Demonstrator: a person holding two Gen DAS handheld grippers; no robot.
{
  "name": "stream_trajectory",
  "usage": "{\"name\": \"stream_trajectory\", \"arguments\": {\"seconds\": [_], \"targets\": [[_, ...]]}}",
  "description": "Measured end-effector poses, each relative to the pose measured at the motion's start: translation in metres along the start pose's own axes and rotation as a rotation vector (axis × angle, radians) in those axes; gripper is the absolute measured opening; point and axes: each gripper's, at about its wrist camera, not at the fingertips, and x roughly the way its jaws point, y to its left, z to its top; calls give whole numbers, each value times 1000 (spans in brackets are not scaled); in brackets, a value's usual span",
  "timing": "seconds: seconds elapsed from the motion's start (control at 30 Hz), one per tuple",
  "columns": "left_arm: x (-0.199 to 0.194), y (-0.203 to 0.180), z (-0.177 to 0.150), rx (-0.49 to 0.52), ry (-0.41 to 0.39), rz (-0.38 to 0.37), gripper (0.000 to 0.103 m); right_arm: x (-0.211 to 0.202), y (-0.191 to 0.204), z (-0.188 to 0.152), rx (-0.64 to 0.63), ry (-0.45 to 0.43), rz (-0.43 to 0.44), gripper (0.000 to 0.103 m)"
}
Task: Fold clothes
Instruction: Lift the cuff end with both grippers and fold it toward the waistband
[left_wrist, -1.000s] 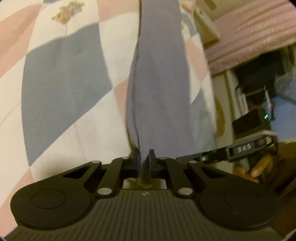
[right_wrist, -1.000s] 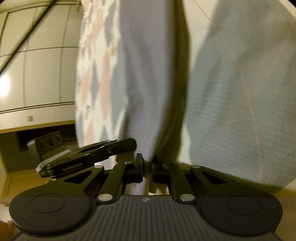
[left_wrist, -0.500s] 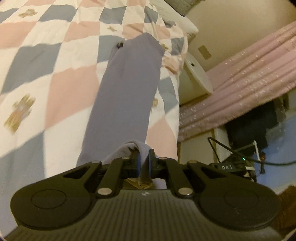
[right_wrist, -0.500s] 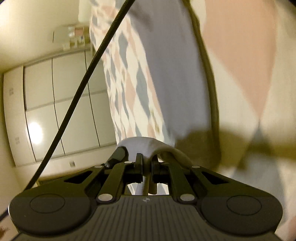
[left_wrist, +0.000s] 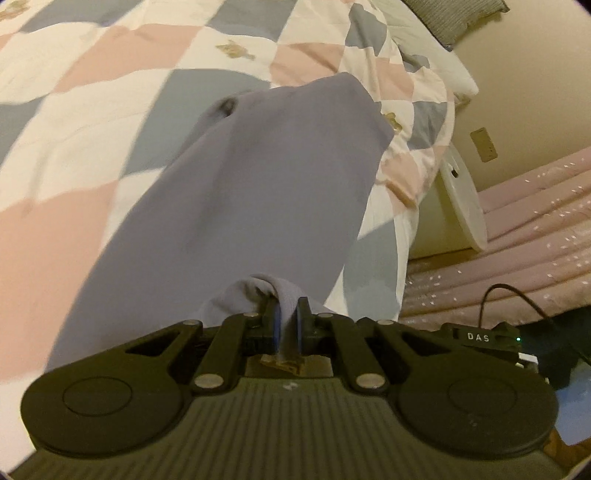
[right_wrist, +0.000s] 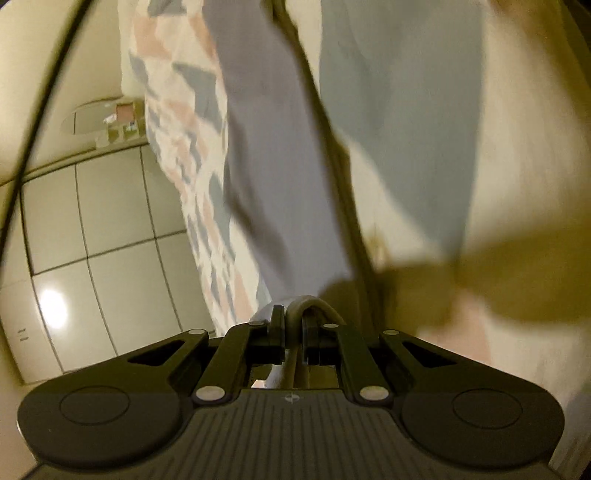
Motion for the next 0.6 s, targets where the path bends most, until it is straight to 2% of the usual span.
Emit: {"name": "stream_trajectory", "arguments": {"seconds": [0.1,0.23,0.43,0.6], "targets": [[23,-12,29,29,7,7,5,4,6,28,5,-19,0,8],[48,-24,72,48,7,-21,5,10,21,66,12,-54,9,8],[82,-51,134,96,-5,-41,5,0,36,130,25,-120,54,8],[121,-64,176,59,-13,-33,5,9,51,188,45,-135,65,8]]}}
